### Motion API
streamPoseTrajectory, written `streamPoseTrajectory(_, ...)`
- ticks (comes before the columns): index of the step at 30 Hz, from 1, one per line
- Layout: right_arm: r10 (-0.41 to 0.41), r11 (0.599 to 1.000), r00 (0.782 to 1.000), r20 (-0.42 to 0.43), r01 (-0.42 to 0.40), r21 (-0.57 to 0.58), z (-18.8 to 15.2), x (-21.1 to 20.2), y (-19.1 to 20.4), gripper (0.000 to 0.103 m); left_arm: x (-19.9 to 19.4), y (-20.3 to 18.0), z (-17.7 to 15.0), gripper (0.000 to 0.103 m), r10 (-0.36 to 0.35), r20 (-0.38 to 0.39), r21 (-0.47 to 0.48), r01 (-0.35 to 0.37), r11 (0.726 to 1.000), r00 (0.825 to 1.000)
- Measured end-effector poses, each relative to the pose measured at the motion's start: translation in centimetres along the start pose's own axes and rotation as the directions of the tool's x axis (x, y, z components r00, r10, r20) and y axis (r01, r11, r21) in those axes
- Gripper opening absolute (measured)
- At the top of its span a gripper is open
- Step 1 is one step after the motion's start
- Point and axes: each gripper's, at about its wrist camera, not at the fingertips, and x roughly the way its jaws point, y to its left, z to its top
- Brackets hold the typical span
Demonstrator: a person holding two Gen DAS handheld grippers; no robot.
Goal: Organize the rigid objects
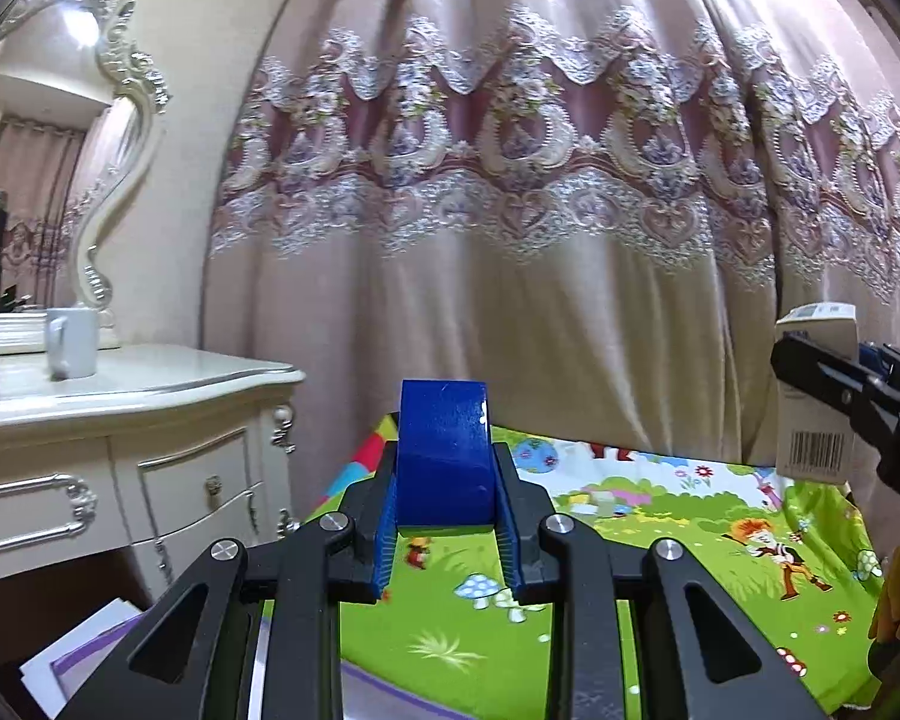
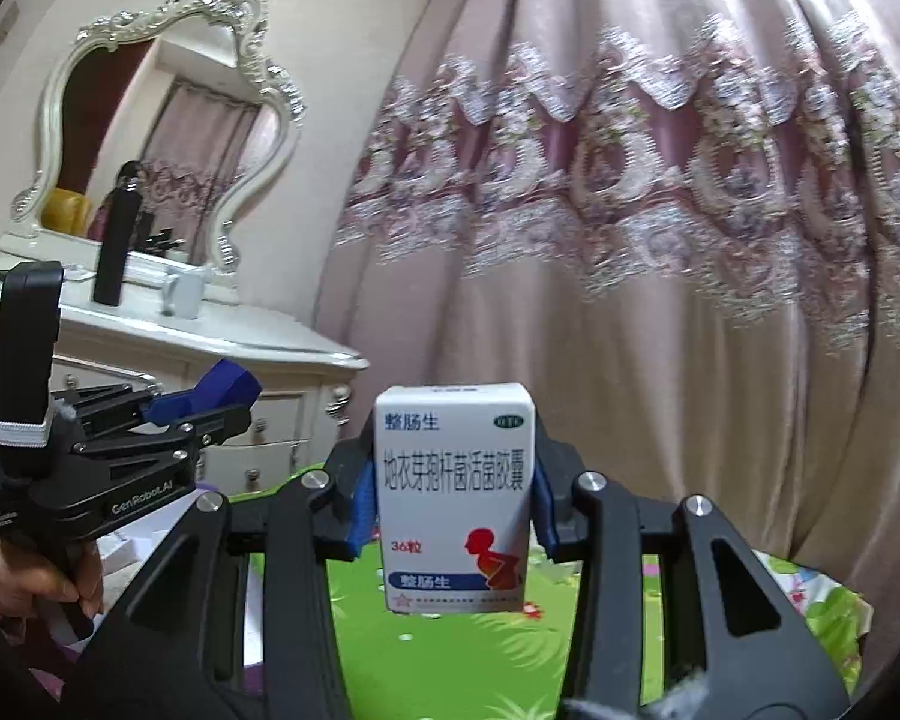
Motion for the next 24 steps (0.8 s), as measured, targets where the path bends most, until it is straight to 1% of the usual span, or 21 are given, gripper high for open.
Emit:
streamPoseTrajectory(4,0.08,0.996,0.996,-0.035,-0.081,-0.032,-0.3,1.3,2.4,0.045,-0.5,2.3,-0.8,0.029,0.039,-0.024,-0.032,-0.04,0.999,0.999)
streamPoseTrajectory(8,0.144,0.987,0.989,-0.045,-0.147,-0.063,-0.4,2.1,4.7,0.045,-1.0,4.5,-1.7,0.029,0.087,-0.051,-0.056,-0.09,0.994,0.995)
streamPoseTrajectory(13,0.205,0.972,0.977,-0.064,-0.211,-0.099,-0.5,2.9,7.1,0.045,-2.1,7.1,-2.9,0.029,0.152,-0.075,-0.088,-0.159,0.983,0.985)
streamPoseTrajectory(16,0.245,0.959,0.965,-0.091,-0.255,-0.124,-0.7,3.3,8.7,0.045,-2.4,8.5,-3.6,0.029,0.185,-0.098,-0.103,-0.194,0.975,0.978)
streamPoseTrajectory(19,0.296,0.94,0.945,-0.14,-0.314,-0.132,-1.1,4.1,10.3,0.045,-2.5,9.8,-4.5,0.029,0.204,-0.139,-0.118,-0.221,0.968,0.969)
streamPoseTrajectory(21,0.327,0.927,0.927,-0.181,-0.352,-0.13,-1.3,4.8,11.2,0.045,-2.5,10.6,-5.0,0.029,0.207,-0.174,-0.133,-0.231,0.964,0.963)
streamPoseTrajectory(24,0.377,0.905,0.888,-0.262,-0.414,-0.099,-2.1,6.2,12.5,0.045,-2.2,12.1,-5.7,0.029,0.197,-0.229,-0.175,-0.239,0.955,0.953)
